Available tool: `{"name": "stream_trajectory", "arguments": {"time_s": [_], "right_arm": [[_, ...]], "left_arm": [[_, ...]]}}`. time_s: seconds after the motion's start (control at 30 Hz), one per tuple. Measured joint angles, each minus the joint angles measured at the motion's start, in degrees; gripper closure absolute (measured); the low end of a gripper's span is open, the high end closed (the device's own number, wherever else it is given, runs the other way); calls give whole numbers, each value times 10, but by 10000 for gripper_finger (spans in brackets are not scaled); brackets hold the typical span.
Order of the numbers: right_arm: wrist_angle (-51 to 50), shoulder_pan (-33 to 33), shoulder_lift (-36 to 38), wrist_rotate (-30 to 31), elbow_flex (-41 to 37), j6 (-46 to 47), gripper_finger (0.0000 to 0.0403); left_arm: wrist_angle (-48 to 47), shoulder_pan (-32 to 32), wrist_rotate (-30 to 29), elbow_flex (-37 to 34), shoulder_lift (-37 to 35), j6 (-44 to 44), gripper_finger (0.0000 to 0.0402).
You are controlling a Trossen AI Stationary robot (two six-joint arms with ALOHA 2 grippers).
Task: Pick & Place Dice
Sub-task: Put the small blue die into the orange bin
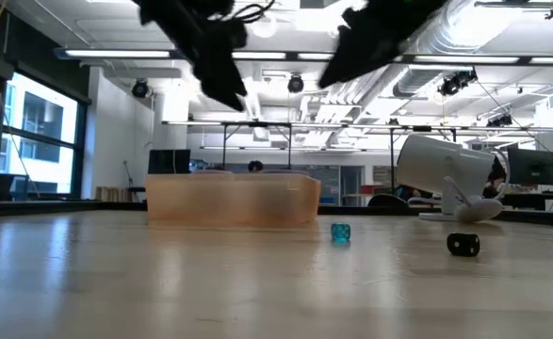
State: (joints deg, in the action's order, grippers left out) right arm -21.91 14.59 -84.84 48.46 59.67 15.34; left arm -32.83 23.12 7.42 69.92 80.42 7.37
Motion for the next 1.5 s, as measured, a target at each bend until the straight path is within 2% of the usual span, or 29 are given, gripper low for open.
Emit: {"name": "stream_trajectory", "arguments": {"time_s": [0.1, 0.23, 0.47, 0.63, 0.9, 1.03, 1.2, 1.33, 1.43, 1.5], "right_arm": [[-23, 53, 28, -10, -25, 54, 4], [-24, 118, 52, -3, -50, 89, 4], [8, 178, 57, -56, -55, 153, 4], [57, 188, 56, -84, -55, 148, 4], [96, 176, 10, -83, -53, 181, 4], [78, 154, -17, -84, -55, 204, 4], [82, 138, -33, -98, -55, 206, 4], [147, 131, -37, -102, -55, 211, 4], [197, 131, -48, -107, -53, 205, 4], [195, 131, -57, -104, -54, 189, 4]], "left_arm": [[-41, 4, -3, -12, -37, -17, 6], [-31, 2, -9, -52, -101, -45, 6], [91, -33, -16, -180, -208, -98, 6], [171, -79, -23, -251, -234, -65, 6], [213, -152, -150, -273, -221, -39, 6], [213, -164, -185, -273, -220, -39, 6], [212, -164, -188, -273, -220, -42, 6], [210, -166, -178, -273, -220, -81, 6], [189, -166, -141, -273, -220, -106, 6], [169, -166, -115, -273, -222, -118, 6]]}}
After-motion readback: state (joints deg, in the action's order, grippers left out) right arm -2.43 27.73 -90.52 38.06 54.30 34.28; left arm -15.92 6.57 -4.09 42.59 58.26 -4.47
